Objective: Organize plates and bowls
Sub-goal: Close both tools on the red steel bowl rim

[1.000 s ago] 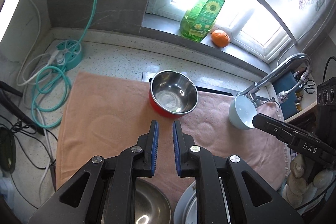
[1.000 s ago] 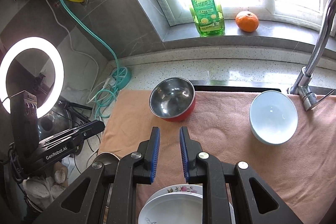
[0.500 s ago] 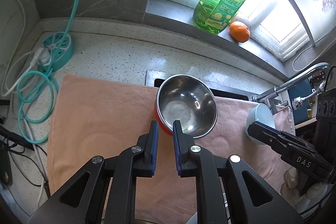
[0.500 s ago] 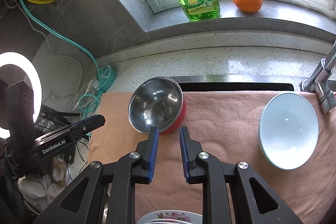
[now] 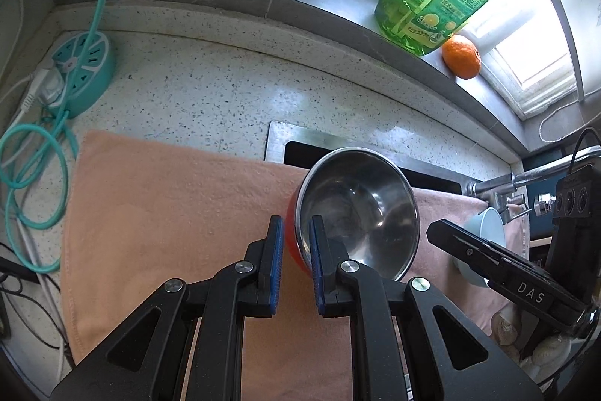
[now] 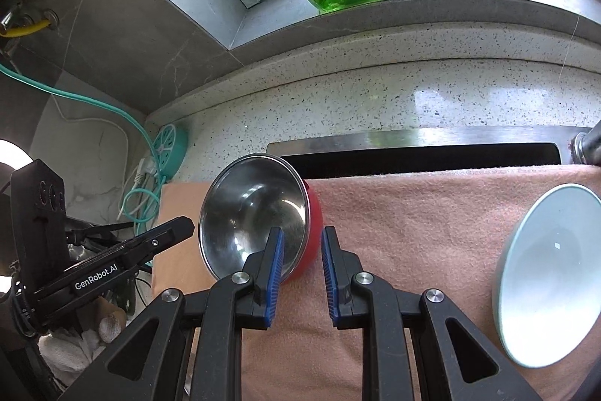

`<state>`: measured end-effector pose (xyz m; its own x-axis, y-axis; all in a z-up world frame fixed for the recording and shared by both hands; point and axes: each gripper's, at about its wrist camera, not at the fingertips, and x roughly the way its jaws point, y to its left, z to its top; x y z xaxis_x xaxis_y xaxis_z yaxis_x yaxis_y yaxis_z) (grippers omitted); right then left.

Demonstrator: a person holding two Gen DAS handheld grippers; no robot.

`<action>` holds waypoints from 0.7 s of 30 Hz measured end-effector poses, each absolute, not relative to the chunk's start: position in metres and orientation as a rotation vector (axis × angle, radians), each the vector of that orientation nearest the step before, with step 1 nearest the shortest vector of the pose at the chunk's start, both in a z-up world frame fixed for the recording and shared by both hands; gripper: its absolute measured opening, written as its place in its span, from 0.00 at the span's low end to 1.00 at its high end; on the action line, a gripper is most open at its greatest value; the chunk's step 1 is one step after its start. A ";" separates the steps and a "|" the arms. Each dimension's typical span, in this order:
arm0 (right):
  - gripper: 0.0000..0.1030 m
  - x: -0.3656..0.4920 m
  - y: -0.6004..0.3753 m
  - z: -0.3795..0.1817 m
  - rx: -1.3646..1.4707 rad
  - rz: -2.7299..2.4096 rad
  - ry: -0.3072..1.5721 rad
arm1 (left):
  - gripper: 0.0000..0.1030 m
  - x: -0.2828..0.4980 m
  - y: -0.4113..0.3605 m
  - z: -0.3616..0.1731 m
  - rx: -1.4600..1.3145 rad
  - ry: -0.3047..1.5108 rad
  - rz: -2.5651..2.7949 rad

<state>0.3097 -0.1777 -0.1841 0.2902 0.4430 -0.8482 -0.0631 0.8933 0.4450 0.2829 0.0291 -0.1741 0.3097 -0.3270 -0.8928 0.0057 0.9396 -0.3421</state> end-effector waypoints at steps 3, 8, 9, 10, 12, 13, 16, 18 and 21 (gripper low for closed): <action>0.18 0.315 -0.176 -0.189 0.369 0.345 1.250 | 0.12 0.285 0.028 -0.177 -0.280 1.246 -0.226; 0.18 0.321 -0.177 -0.197 0.383 0.337 1.266 | 0.12 0.288 0.025 -0.181 -0.265 1.249 -0.230; 0.18 0.322 -0.177 -0.198 0.383 0.338 1.269 | 0.12 0.288 0.025 -0.181 -0.266 1.248 -0.231; 0.18 0.322 -0.176 -0.199 0.381 0.338 1.271 | 0.12 0.289 0.024 -0.181 -0.267 1.249 -0.234; 0.18 0.323 -0.175 -0.200 0.375 0.336 1.271 | 0.12 0.289 0.024 -0.181 -0.262 1.249 -0.235; 0.18 0.323 -0.174 -0.200 0.372 0.336 1.272 | 0.12 0.289 0.023 -0.181 -0.258 1.248 -0.235; 0.17 0.323 -0.173 -0.200 0.366 0.335 1.273 | 0.12 0.290 0.023 -0.181 -0.255 1.249 -0.237; 0.15 0.324 -0.172 -0.200 0.362 0.334 1.273 | 0.12 0.290 0.024 -0.183 -0.258 1.252 -0.236; 0.14 0.324 -0.170 -0.201 0.356 0.334 1.275 | 0.12 0.291 0.025 -0.185 -0.264 1.256 -0.236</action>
